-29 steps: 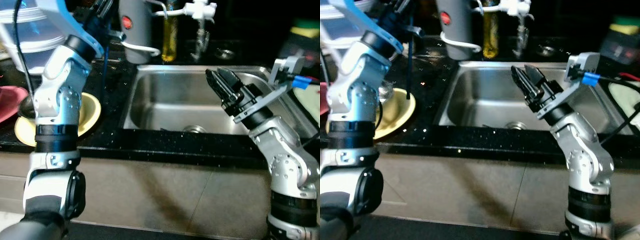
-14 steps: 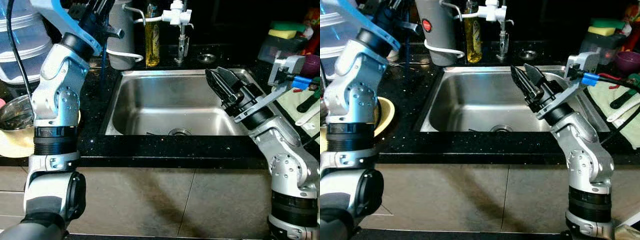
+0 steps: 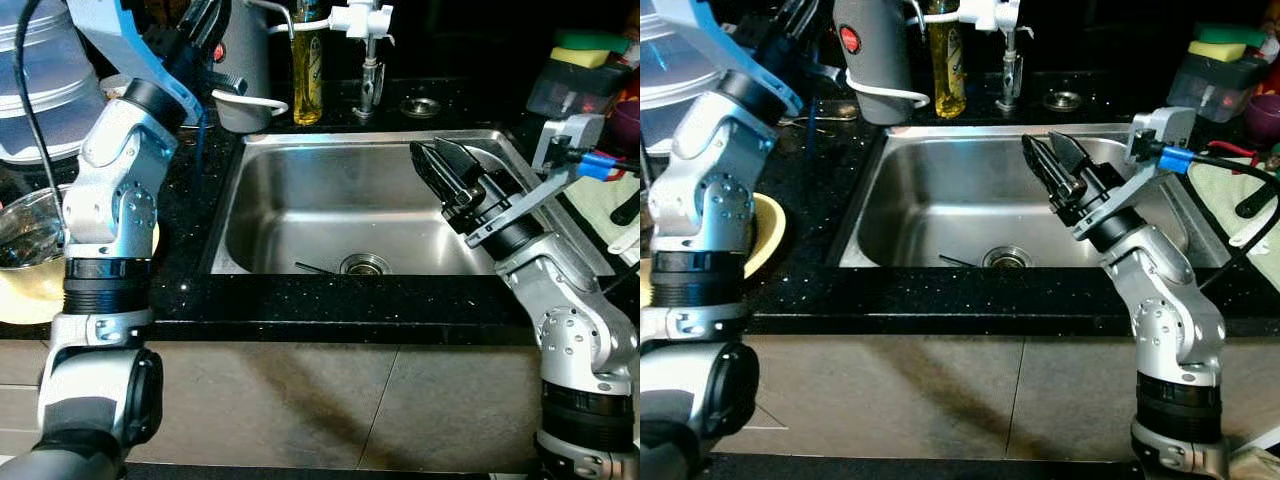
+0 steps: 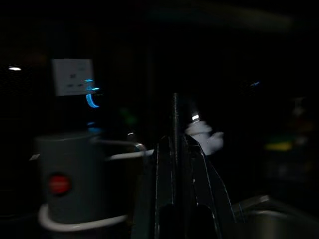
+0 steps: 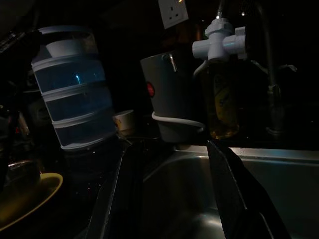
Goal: Kitchen organization
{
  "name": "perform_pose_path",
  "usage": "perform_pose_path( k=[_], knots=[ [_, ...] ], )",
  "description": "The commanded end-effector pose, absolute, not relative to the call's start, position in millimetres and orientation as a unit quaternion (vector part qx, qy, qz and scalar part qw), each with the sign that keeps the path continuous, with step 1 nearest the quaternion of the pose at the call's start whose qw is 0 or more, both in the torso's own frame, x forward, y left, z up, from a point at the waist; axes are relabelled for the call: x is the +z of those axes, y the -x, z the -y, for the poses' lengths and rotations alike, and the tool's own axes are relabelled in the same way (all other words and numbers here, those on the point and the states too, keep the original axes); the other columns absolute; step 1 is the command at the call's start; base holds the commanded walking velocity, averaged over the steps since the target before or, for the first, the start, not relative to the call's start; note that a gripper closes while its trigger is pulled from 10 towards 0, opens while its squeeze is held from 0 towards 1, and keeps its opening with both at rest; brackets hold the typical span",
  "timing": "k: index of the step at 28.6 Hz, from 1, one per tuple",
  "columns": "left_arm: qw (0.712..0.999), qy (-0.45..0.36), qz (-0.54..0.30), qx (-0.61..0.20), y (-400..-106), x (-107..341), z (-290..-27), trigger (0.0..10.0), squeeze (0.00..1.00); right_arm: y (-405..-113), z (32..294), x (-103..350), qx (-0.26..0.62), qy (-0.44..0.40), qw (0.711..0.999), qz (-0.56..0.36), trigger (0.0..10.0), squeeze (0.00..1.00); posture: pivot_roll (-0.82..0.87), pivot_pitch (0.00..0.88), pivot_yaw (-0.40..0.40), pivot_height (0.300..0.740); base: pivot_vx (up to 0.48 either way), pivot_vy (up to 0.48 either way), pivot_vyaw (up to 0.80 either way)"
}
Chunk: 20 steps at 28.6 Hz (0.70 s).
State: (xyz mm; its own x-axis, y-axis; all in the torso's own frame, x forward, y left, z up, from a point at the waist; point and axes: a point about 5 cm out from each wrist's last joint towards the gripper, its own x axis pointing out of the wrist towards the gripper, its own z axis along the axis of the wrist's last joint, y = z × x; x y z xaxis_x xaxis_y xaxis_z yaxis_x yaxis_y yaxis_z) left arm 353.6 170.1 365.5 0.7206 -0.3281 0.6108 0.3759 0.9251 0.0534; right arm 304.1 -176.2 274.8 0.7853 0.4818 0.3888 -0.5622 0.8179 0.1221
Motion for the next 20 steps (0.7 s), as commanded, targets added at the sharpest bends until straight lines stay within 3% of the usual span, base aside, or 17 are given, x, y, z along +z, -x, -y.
perform_pose_path(
  k=[1,5,12,20],
  knots=[
    [0.935,0.011,0.305,-0.180,-359.6,355.7,-171.4,10.0,0.00,-305.5,179.3,269.6,0.268,-0.109,0.944,0.160,10.0,0.00,-0.05,0.047,0.015,0.740,0.000,0.000,-0.79],
    [0.939,-0.012,0.298,-0.169,-363.5,350.7,-173.1,10.0,0.00,-304.8,179.5,268.6,0.268,-0.109,0.944,0.160,10.0,0.00,-0.05,0.047,0.016,0.740,0.000,0.000,-0.79],
    [0.954,-0.143,0.234,-0.121,-385.6,312.0,-177.6,10.0,0.00,-297.5,168.3,255.7,0.289,-0.095,0.943,0.139,10.0,0.00,-0.06,0.049,0.020,0.740,0.000,0.000,0.00],
    [0.953,-0.184,0.195,-0.140,-394.5,280.5,-168.8,10.0,0.00,-284.3,149.9,245.2,0.336,-0.081,0.931,0.115,10.0,0.00,-0.07,0.053,0.021,0.740,0.000,0.000,0.00]
  ],
)
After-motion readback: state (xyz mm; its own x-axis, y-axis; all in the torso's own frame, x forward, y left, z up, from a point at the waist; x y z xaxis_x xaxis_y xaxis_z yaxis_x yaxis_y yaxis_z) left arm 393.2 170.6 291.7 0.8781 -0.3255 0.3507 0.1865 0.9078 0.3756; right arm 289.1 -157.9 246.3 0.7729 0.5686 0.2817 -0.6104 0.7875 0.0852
